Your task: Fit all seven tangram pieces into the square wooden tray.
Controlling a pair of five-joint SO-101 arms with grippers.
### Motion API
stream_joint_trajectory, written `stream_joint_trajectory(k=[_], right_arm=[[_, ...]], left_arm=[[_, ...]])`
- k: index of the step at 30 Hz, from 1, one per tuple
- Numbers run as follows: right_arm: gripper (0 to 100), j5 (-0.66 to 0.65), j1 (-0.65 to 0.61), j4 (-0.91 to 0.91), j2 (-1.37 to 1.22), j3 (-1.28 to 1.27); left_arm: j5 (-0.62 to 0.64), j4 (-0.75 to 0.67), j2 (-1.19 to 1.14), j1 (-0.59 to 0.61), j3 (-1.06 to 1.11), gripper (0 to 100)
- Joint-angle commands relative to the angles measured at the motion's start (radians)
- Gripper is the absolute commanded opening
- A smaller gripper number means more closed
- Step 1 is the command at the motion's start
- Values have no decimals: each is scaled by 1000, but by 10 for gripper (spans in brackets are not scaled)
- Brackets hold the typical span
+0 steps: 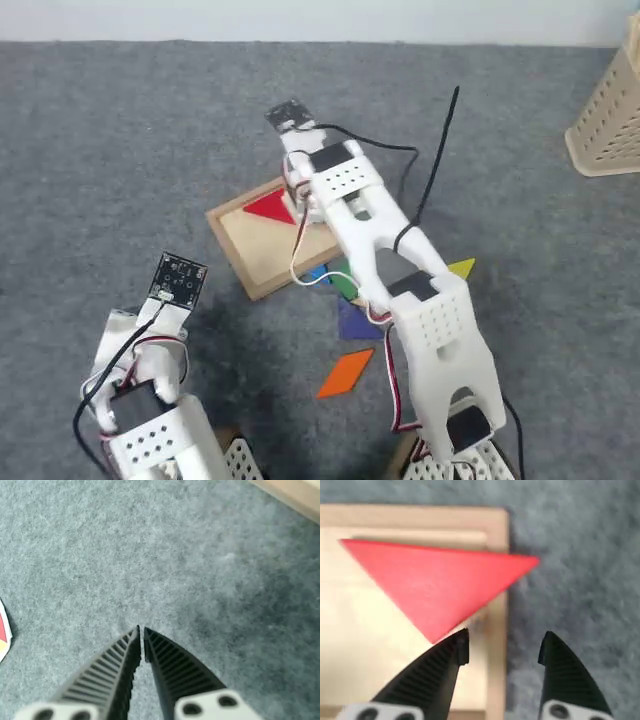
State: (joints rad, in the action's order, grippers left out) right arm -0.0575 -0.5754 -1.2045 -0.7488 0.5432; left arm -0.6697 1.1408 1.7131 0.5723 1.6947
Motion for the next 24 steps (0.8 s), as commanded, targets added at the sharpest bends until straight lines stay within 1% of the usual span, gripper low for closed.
stream_joint_trajectory(k=[1, 6, 11, 16, 20, 24], right_arm=[[242, -23, -65, -19, 10, 126], [242, -95, -99, -19, 16, 141], [242, -100, -47, -2, 18, 143], [243, -100, -8, 102, 8, 143], [243, -106, -35, 173, -19, 133], [243, -106, -71, 174, -88, 133]], left_arm=[[-15, 3, -3, 8, -4, 12], [-15, 3, -3, 8, -4, 12], [-15, 3, -3, 8, -4, 12], [-15, 3, -3, 8, -4, 12], [-15, 3, -3, 8, -4, 12], [-15, 3, -3, 8, -4, 12]])
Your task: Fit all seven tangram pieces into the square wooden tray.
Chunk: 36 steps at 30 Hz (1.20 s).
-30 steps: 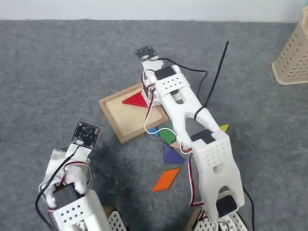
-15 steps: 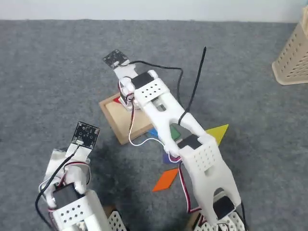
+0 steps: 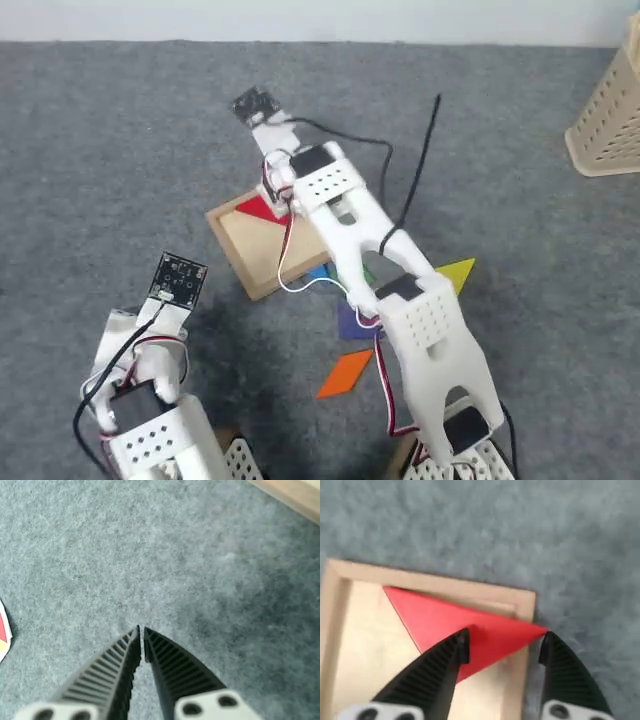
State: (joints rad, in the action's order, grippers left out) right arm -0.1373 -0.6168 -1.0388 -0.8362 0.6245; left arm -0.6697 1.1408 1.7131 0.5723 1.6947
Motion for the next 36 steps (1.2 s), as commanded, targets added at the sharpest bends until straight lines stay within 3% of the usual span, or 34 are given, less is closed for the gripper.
stream_joint_trajectory(k=[1, 14, 23, 28, 36], right_arm=[[243, -26, -36, 5, -15, 52], [243, -26, -117, -110, 33, 55], [243, -28, 42, -331, 225, 155], [243, -29, 114, -401, 179, 115], [243, -55, 2, -360, 35, 117]], left_arm=[[-15, 3, -3, 8, -4, 12], [-15, 3, -3, 8, -4, 12], [-15, 3, -3, 8, -4, 12], [-15, 3, -3, 8, -4, 12], [-15, 3, -3, 8, -4, 12]])
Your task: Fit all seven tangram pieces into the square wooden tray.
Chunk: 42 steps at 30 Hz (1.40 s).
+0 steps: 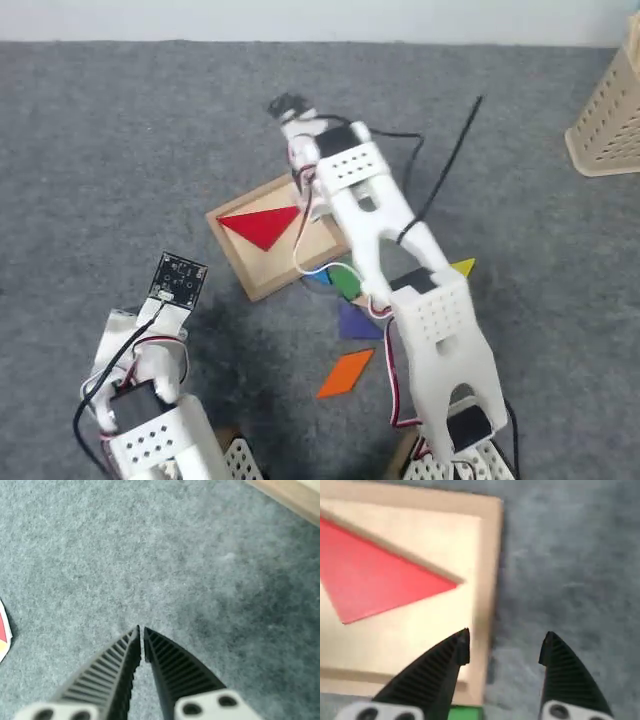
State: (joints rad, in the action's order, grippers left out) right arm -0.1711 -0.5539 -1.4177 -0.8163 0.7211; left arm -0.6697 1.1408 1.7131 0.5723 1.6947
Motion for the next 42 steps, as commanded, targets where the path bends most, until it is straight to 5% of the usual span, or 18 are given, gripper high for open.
stream_joint_trajectory(k=[1, 19, 26, 42], right_arm=[[242, -21, -79, 25, 4, 17], [234, -18, -38, 163, -85, 74], [0, -2, 127, 33, -87, 74], [6, 101, 504, -110, -61, 69]], left_arm=[[-15, 3, -3, 8, -4, 12], [-15, 3, -3, 8, -4, 12], [-15, 3, -3, 9, -4, 12], [-15, 3, -3, 9, -4, 12]])
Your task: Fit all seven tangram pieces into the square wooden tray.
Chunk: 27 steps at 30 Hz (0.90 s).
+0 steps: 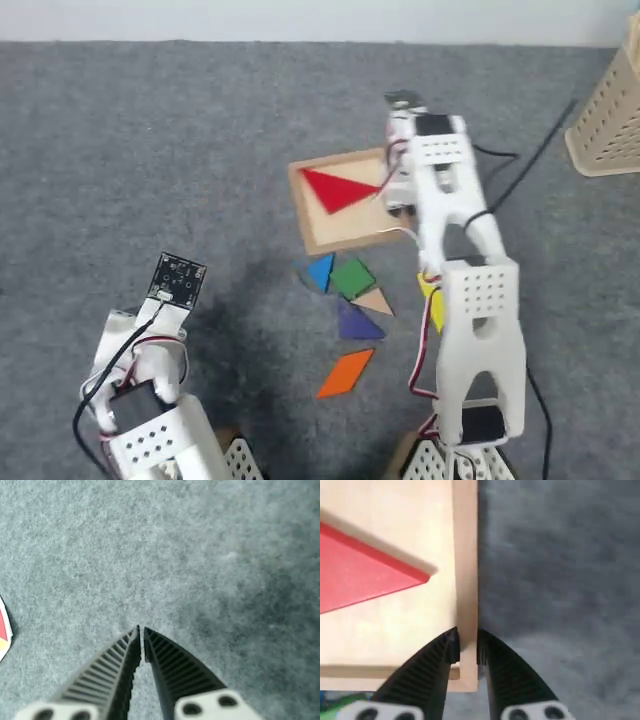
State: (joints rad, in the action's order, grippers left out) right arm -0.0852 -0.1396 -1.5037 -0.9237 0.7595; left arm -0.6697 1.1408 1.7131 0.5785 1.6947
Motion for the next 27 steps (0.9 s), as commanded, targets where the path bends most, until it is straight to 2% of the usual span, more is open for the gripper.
stream_joint_trajectory(k=[1, 11, 20, 23, 27], right_arm=[[6, 9, 107, -31, 47, 29], [6, -140, 120, -156, 53, 29], [6, -110, 128, -252, 173, 25], [6, -115, 125, -202, 186, -77], [6, -115, 124, -39, 194, -302]], left_arm=[[-15, 3, -3, 3, -4, 12], [-15, 3, -5, 3, -4, 12], [-15, 3, -5, 2, -4, 12], [-15, 3, -5, 2, -4, 12], [-15, 3, -5, 2, -4, 12]])
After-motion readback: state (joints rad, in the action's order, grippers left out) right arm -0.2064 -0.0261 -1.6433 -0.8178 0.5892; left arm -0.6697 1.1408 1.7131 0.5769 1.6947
